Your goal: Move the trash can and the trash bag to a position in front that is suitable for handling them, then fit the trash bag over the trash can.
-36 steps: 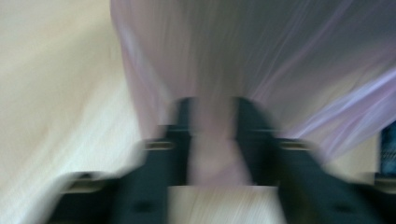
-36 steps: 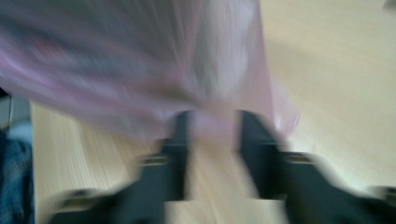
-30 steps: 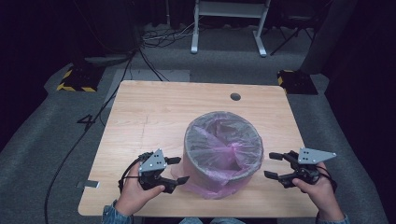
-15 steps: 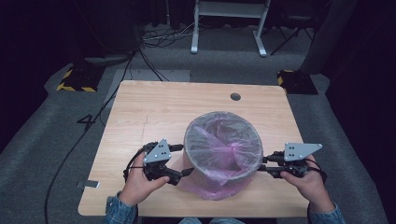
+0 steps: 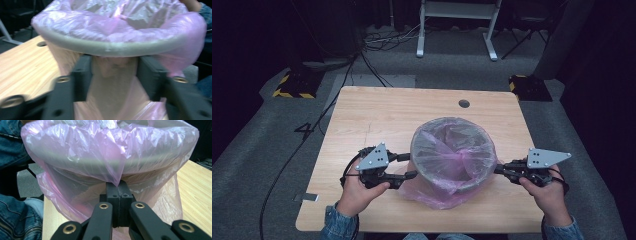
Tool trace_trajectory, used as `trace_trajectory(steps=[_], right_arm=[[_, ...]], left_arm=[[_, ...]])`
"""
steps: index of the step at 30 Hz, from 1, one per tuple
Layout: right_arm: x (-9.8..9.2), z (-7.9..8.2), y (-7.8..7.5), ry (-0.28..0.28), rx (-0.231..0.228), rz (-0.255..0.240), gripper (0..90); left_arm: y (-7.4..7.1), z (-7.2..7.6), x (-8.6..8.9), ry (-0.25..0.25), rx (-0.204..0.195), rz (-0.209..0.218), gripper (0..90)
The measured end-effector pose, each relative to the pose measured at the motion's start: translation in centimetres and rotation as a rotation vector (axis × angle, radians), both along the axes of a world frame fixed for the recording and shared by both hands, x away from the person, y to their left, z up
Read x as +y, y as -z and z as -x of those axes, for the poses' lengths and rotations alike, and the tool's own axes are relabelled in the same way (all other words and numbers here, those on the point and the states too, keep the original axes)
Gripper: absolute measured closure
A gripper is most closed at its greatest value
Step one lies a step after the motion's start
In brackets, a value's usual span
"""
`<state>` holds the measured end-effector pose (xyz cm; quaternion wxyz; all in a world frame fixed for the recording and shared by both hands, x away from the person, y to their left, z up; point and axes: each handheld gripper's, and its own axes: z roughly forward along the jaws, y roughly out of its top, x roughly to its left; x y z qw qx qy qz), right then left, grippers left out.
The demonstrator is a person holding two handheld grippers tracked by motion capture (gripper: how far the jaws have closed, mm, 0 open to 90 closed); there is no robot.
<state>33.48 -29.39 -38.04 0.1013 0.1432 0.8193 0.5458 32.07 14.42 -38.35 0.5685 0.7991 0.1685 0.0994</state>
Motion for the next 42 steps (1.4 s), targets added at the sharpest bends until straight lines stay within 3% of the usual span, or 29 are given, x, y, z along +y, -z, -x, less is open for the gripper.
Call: trace_trajectory(steps=[2, 4, 5, 8, 12, 14, 16, 17, 18, 19, 20, 22, 26, 28, 29, 31, 32, 33, 35, 39, 42], right_arm=[[-0.1, -0.1, 0.1, 0.003, 0.005, 0.003, 90.0], [-0.2, -0.3, 0.1, 0.004, 0.008, -0.003, 90.0], [-0.3, -0.4, 0.1, 0.005, 0.008, -0.003, 90.0], [-0.4, -0.6, 0.1, 0.013, 0.008, 0.001, 90.0], [-1.1, -1.1, 0.7, 0.05, 0.027, 0.009, 90.0], [-1.4, -1.4, 1.2, 0.068, 0.045, 0.007, 90.0], [-1.6, -1.3, 1.4, 0.072, 0.049, 0.002, 90.0], [-1.6, -1.2, 1.4, 0.072, 0.046, 0.004, 90.0], [-1.6, -1.2, 1.4, 0.072, 0.044, 0.004, 90.0], [-1.6, -1.1, 1.3, 0.077, 0.044, 0.006, 90.0], [-1.6, -1.1, 1.2, 0.077, 0.038, 0.005, 90.0], [-1.5, -1.1, 1.0, 0.076, 0.036, 0.006, 90.0], [-1.2, -1.0, 0.9, 0.051, 0.026, 0.003, 90.0], [-1.0, -0.9, 0.7, 0.039, 0.021, -0.001, 90.0], [-1.0, -0.9, 0.7, 0.035, 0.02, -0.004, 90.0], [-1.0, -0.9, 0.5, 0.037, 0.015, 0.002, 90.0], [-1.1, -1.0, 0.4, 0.041, 0.013, 0.003, 90.0], [-1.1, -1.1, 0.4, 0.039, 0.015, -0.004, 90.0], [-1.1, -1.2, 0.5, 0.04, 0.023, 0.0, 90.0], [-0.9, -1.6, 1.0, 0.051, 0.036, 0.029, 90.0], [-1.0, -2.2, 1.7, 0.072, 0.054, 0.058, 90.0]], left_arm=[[0.0, 0.0, 0.0, -0.004, -0.008, -0.018, 64.7], [0.0, -0.1, 0.1, -0.018, 0.009, -0.007, 86.1], [0.0, -0.2, 0.2, -0.031, 0.009, 0.0, 90.0], [0.2, -0.4, 0.4, -0.079, 0.023, 0.01, 90.0], [1.2, -0.7, 0.8, -0.119, 0.054, -0.025, 90.0], [1.5, -0.8, 1.0, -0.101, 0.067, -0.004, 90.0], [1.7, -0.5, 0.9, -0.041, 0.068, 0.022, 90.0], [1.7, -0.3, 0.6, -0.006, 0.067, 0.032, 87.5], [1.8, -0.2, 0.3, 0.002, 0.052, 0.029, 66.7], [1.7, 0.0, 0.0, 0.001, 0.045, 0.003, 53.3], [1.7, 0.1, -0.3, -0.006, 0.044, -0.006, 43.1], [1.5, 0.1, -0.6, -0.022, 0.032, 0.014, 28.3], [1.0, -0.3, -0.8, -0.03, -0.012, 0.03, 23.9], [0.7, -0.4, -0.9, -0.002, -0.013, 0.047, 30.3], [0.5, -0.4, -0.8, 0.005, -0.039, 0.039, 38.7], [0.4, -0.4, -0.6, 0.01, -0.041, 0.027, 61.4], [0.4, -0.4, -0.4, 0.012, -0.034, 0.029, 79.5], [0.4, -0.5, -0.3, 0.008, -0.017, 0.035, 88.5], [0.5, -0.6, -0.2, -0.014, 0.005, 0.028, 90.0], [1.0, -1.0, -0.5, -0.066, 0.018, -0.057, 90.0], [1.7, -1.5, -0.3, -0.1, 0.036, -0.091, 90.0]])
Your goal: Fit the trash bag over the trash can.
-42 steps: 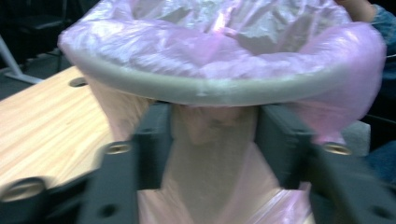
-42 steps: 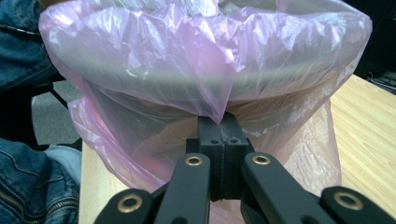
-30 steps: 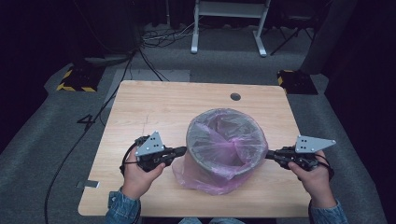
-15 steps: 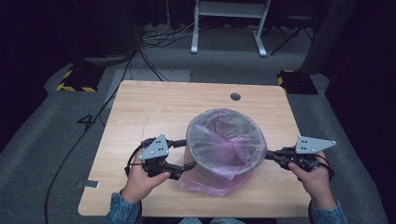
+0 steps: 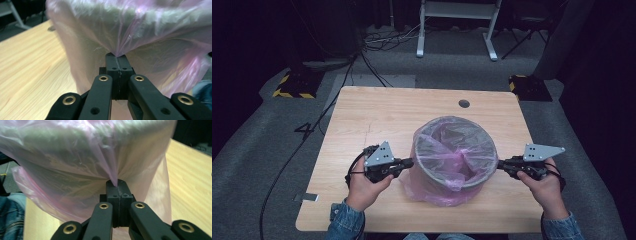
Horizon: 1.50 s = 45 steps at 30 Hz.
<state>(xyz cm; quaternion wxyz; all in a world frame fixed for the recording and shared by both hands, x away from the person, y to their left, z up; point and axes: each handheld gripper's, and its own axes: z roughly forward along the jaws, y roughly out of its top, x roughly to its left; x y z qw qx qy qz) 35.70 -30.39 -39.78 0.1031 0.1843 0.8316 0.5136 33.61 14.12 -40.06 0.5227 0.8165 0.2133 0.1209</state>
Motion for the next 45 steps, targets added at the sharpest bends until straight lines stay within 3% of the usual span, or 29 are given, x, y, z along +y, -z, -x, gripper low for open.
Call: trace_trajectory(steps=[6, 8, 12, 14, 15, 16, 18, 20, 21, 22, 24, 25, 26, 28, 30, 32, 33, 34, 36, 37, 41, 43, 45], right_arm=[[-1.2, -1.6, 2.5, 0.053, 0.078, 0.02, 90.0], [-1.6, -2.1, 3.3, 0.069, 0.104, 0.025, 90.0], [-1.7, -2.4, 5.3, 0.082, 0.159, 0.073, 90.0], [-1.5, -2.1, 6.0, 0.07, 0.179, 0.097, 90.0], [-1.4, -1.9, 6.3, 0.08, 0.176, 0.147, 90.0], [-1.4, -1.7, 6.6, 0.079, 0.183, 0.173, 90.0], [-1.5, -1.4, 7.2, 0.071, 0.204, 0.176, 90.0], [-1.7, -1.0, 7.1, 0.076, 0.197, 0.164, 90.0], [-1.9, -0.7, 6.8, 0.081, 0.179, 0.14, 89.1], [-2.2, -0.5, 6.4, 0.09, 0.162, 0.102, 74.3], [-2.7, -0.1, 5.1, 0.119, 0.1, 0.02, 53.2], [-2.8, 0.0, 4.6, 0.12, 0.077, 0.005, 48.3], [-2.8, 0.2, 4.1, 0.109, 0.052, -0.015, 44.3], [-2.4, 0.4, 3.1, 0.072, 0.028, -0.03, 37.9], [-2.1, 0.3, 2.7, 0.065, 0.009, -0.016, 44.0], [-1.7, 0.0, 2.4, 0.043, 0.005, 0.012, 72.5], [-1.6, -0.1, 2.2, 0.042, 0.014, 0.018, 81.8], [-1.4, -0.3, 1.9, 0.037, 0.006, 0.01, 89.4], [-1.2, -0.5, 1.4, 0.034, 0.0, -0.006, 90.0], [-1.0, -0.6, 1.1, 0.036, -0.01, -0.016, 90.0], [-0.5, -1.4, -0.1, 0.057, -0.038, -0.039, 88.8], [-0.3, -2.0, -0.2, 0.06, -0.02, -0.045, 87.8], [0.0, -2.7, 0.1, 0.047, 0.013, -0.013, 88.5]], left_arm=[[2.1, -1.5, 0.1, -0.038, 0.055, -0.032, 90.0], [2.8, -1.9, 0.0, -0.052, 0.072, -0.066, 90.0], [4.6, -2.2, -0.5, -0.036, 0.13, -0.103, 90.0], [5.4, -1.9, -0.7, -0.053, 0.137, -0.209, 90.0], [5.9, -1.8, -0.8, -0.055, 0.144, -0.254, 90.0], [6.5, -1.6, -0.8, -0.047, 0.158, -0.268, 90.0], [6.9, -1.0, -0.4, -0.019, 0.158, -0.233, 90.0], [6.5, -0.6, 0.1, 0.001, 0.124, -0.153, 90.0], [6.1, -0.5, 0.3, -0.008, 0.11, -0.106, 81.2], [5.6, -0.3, 0.5, -0.013, 0.078, -0.068, 59.7], [4.4, -0.2, 0.6, -0.008, 0.055, 0.002, 39.4], [3.9, -0.2, 0.6, -0.003, 0.038, 0.028, 33.1], [3.5, -0.3, 0.4, 0.002, 0.03, 0.043, 28.3], [2.9, -0.8, 0.0, 0.013, 0.01, 0.031, 24.3], [2.6, -1.5, -0.5, 0.005, -0.003, 0.012, 23.1], [2.3, -2.2, -0.6, 0.029, -0.006, 0.01, 24.3], [2.2, -2.5, -0.6, 0.084, -0.01, 0.012, 35.1], [2.1, -2.5, -0.6, 0.114, 0.005, 0.019, 58.2], [1.9, -2.5, -0.6, 0.144, 0.037, 0.038, 85.4], [1.9, -2.6, -0.5, 0.134, 0.049, 0.033, 90.0], [2.3, -3.1, -0.5, 0.058, 0.053, -0.036, 90.0], [3.0, -3.5, -0.6, 0.026, 0.059, -0.072, 90.0], [4.2, -4.1, -0.6, 0.008, 0.095, -0.096, 90.0]])
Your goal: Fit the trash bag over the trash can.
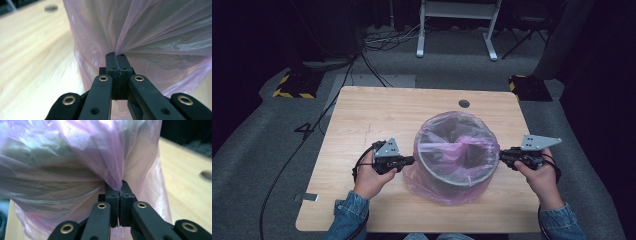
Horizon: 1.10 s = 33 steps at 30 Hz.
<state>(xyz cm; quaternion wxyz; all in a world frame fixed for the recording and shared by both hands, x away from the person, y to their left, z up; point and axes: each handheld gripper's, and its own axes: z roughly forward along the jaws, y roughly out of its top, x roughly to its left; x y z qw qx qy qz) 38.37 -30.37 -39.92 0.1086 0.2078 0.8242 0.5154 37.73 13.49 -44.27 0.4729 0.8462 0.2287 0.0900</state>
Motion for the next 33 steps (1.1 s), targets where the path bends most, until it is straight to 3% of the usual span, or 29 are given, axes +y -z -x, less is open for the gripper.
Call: trace_trajectory(steps=[1, 4, 6, 11, 12, 13, 14, 15, 17, 19, 21, 23, 25, 28, 31, 32, 33], right_arm=[[0.2, -0.5, 0.5, -0.009, 0.026, 0.025, 88.9], [0.5, -1.4, 1.6, -0.024, 0.073, 0.032, 89.3], [0.5, -1.8, 2.4, -0.019, 0.095, 0.053, 89.9], [0.6, -2.0, 5.6, -0.016, 0.191, 0.178, 90.0], [0.5, -1.7, 6.2, -0.023, 0.205, 0.179, 90.0], [0.3, -1.3, 6.4, -0.03, 0.211, 0.179, 90.0], [0.2, -0.9, 6.6, -0.03, 0.213, 0.214, 90.0], [0.0, -0.5, 6.9, -0.032, 0.218, 0.249, 90.0], [-0.4, 0.4, 7.7, -0.058, 0.25, 0.268, 90.0], [-0.9, 1.0, 7.7, -0.068, 0.246, 0.257, 90.0], [-1.4, 1.5, 7.3, -0.063, 0.223, 0.221, 86.5], [-2.0, 1.7, 6.6, -0.034, 0.175, 0.179, 79.5], [-2.4, 1.9, 5.7, -0.022, 0.139, 0.137, 79.6], [-2.6, 2.1, 3.9, 0.002, 0.081, 0.095, 78.2], [-2.4, 2.0, 2.9, 0.031, 0.044, 0.065, 58.6], [-2.3, 1.9, 2.7, 0.046, 0.033, 0.059, 54.2], [-2.2, 1.8, 2.5, 0.051, 0.027, 0.053, 53.5]], left_arm=[[0.4, -0.2, 0.0, -0.003, 0.013, -0.002, 90.0], [1.4, -0.8, -0.2, 0.008, 0.072, 0.034, 90.0], [1.6, -0.9, -0.4, 0.005, 0.077, 0.028, 90.0], [1.7, -0.6, -0.9, 0.015, 0.092, -0.008, 90.0], [1.8, -0.5, -1.0, 0.018, 0.096, -0.032, 90.0], [2.1, -0.2, -1.1, 0.017, 0.1, -0.092, 90.0], [2.6, 0.1, -1.3, 0.014, 0.101, -0.153, 90.0], [3.1, 0.4, -1.4, 0.023, 0.109, -0.188, 90.0], [3.9, 1.2, -1.3, 0.042, 0.128, -0.206, 90.0], [4.0, 1.7, -0.8, 0.04, 0.107, -0.155, 90.0], [3.3, 1.8, 0.1, 0.011, 0.08, -0.03, 87.9], [2.3, 1.7, 0.6, -0.027, 0.025, 0.072, 54.5], [1.2, 1.6, 0.8, -0.028, -0.011, 0.125, 35.6], [-0.4, 1.3, 0.3, -0.008, -0.071, 0.121, 25.6], [-1.2, 0.5, -0.2, 0.0, -0.095, 0.101, 22.4], [-1.4, 0.3, -0.4, 0.009, -0.089, 0.104, 23.2], [-1.6, 0.1, -0.5, 0.032, -0.075, 0.098, 31.9]])
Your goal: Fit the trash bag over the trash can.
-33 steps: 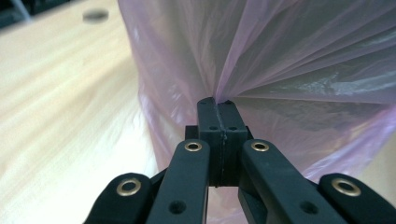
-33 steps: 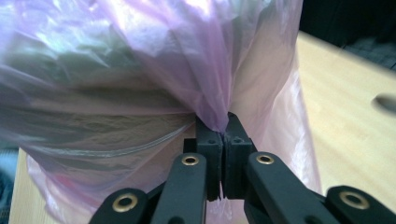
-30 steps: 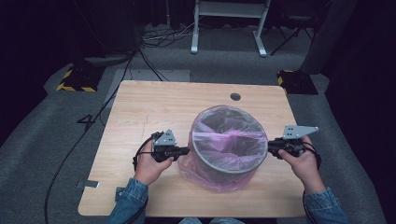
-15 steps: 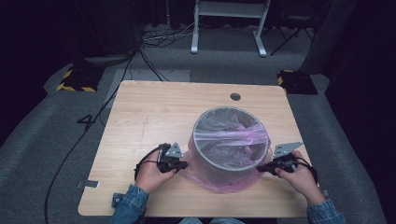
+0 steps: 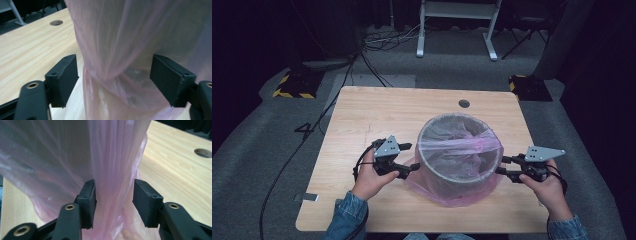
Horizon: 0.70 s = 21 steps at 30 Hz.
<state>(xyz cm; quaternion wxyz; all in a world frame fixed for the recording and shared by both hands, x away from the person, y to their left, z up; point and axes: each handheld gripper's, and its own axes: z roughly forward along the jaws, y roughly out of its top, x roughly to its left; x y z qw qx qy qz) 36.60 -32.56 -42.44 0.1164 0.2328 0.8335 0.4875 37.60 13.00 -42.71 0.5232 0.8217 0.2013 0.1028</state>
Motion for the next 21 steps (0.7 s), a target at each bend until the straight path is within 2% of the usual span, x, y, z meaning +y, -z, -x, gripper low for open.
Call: trace_trajectory(steps=[1, 2, 3, 4, 5, 6, 9, 10, 12, 13, 15, 16, 17, 18, 20, 21], right_arm=[[0.1, -0.1, -0.1, -0.003, -0.001, -0.002, 53.4], [0.2, -0.3, -0.2, -0.004, -0.002, -0.005, 52.5], [0.4, -0.4, -0.2, -0.002, -0.005, -0.007, 51.9], [0.5, -0.6, -0.3, -0.001, -0.009, -0.008, 52.0], [0.8, -0.8, -0.4, -0.001, -0.013, -0.015, 52.3], [0.9, -1.0, -0.5, -0.001, -0.015, -0.019, 52.9], [1.5, -1.4, -0.7, 0.0, -0.015, -0.02, 54.0], [1.7, -1.4, -0.7, 0.007, -0.02, -0.008, 53.3], [1.6, -1.4, -0.8, 0.014, -0.022, -0.009, 51.8], [1.5, -1.4, -0.8, 0.014, -0.015, -0.018, 50.0], [1.1, -1.1, -0.9, 0.019, -0.008, -0.012, 45.8], [0.9, -1.0, -1.0, 0.019, -0.006, -0.012, 43.6], [0.7, -0.8, -1.1, 0.016, -0.005, -0.017, 41.2], [0.4, -0.6, -1.4, 0.008, -0.002, -0.024, 38.9], [-0.2, 0.0, -2.1, -0.012, 0.002, -0.042, 35.2], [-0.4, 0.1, -2.4, -0.017, 0.001, -0.047, 33.9]], left_arm=[[-0.1, -0.1, -0.1, 0.037, 0.01, 0.016, 48.5], [-0.2, -0.2, -0.1, 0.046, 0.019, 0.021, 65.8], [-0.2, -0.2, -0.2, 0.05, 0.029, 0.024, 74.5], [-0.1, -0.3, -0.2, 0.048, 0.043, 0.016, 89.5], [-0.1, -0.3, -0.2, 0.041, 0.053, 0.014, 90.0], [0.2, -0.4, -0.4, 0.027, 0.076, -0.021, 90.0], [0.9, -0.6, -0.8, -0.004, 0.095, -0.095, 90.0], [1.3, -0.6, -1.0, -0.004, 0.101, -0.108, 90.0], [2.0, -0.6, -1.2, 0.001, 0.124, -0.115, 90.0], [2.2, -0.6, -1.2, 0.003, 0.123, -0.119, 90.0], [2.7, -0.5, -0.8, 0.0, 0.129, -0.084, 90.0], [2.8, -0.4, -0.5, -0.021, 0.129, -0.068, 79.6], [2.9, -0.1, -0.2, -0.05, 0.109, -0.054, 62.5], [2.9, 0.2, 0.2, -0.066, 0.092, -0.048, 49.9], [2.8, 0.9, 1.1, -0.084, 0.072, -0.018, 38.1], [2.7, 1.3, 1.6, -0.099, 0.064, -0.001, 35.1]])
